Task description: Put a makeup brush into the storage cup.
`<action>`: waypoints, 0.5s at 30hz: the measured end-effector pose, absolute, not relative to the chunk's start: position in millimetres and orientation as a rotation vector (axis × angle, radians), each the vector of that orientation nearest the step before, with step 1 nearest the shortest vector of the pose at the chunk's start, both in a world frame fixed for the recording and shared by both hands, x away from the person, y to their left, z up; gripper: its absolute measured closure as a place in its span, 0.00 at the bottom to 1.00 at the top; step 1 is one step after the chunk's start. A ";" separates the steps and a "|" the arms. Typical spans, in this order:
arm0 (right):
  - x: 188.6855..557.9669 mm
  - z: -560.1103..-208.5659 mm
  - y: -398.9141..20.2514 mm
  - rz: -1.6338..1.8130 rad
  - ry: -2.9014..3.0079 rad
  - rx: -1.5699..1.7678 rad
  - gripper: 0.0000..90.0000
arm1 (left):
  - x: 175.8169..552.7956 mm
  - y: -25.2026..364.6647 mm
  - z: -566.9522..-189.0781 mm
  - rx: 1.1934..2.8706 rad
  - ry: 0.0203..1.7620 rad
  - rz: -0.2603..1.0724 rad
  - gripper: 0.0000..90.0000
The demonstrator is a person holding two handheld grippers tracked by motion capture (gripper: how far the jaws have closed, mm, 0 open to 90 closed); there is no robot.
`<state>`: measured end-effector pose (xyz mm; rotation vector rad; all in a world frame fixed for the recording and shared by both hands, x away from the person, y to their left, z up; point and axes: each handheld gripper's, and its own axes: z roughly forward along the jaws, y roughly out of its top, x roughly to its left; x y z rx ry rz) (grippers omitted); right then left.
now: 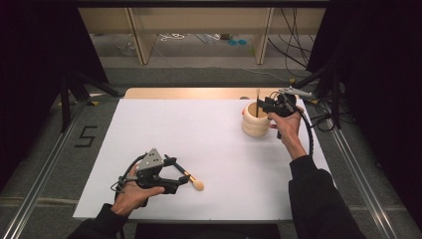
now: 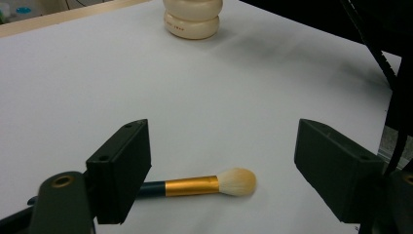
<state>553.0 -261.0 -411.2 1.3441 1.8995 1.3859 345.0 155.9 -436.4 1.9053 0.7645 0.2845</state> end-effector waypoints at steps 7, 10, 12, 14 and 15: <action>542.7 -398.8 -259.2 1.335 1.877 1.309 0.37 | 345.7 157.2 -436.6 1.898 0.776 0.285 0.23; 536.7 -392.7 -256.4 1.320 1.872 1.252 0.35 | 346.3 158.1 -436.7 1.898 0.772 0.283 0.23; 532.3 -388.1 -254.3 1.301 1.883 1.229 0.33 | 346.0 158.4 -436.3 1.897 0.780 0.291 0.23; 529.4 -385.2 -251.8 1.319 1.885 1.212 0.32 | 346.3 158.8 -436.6 1.895 0.778 0.291 0.23; 527.9 -384.3 -251.1 1.314 1.893 1.200 0.31 | 346.4 159.0 -436.7 1.895 0.779 0.291 0.23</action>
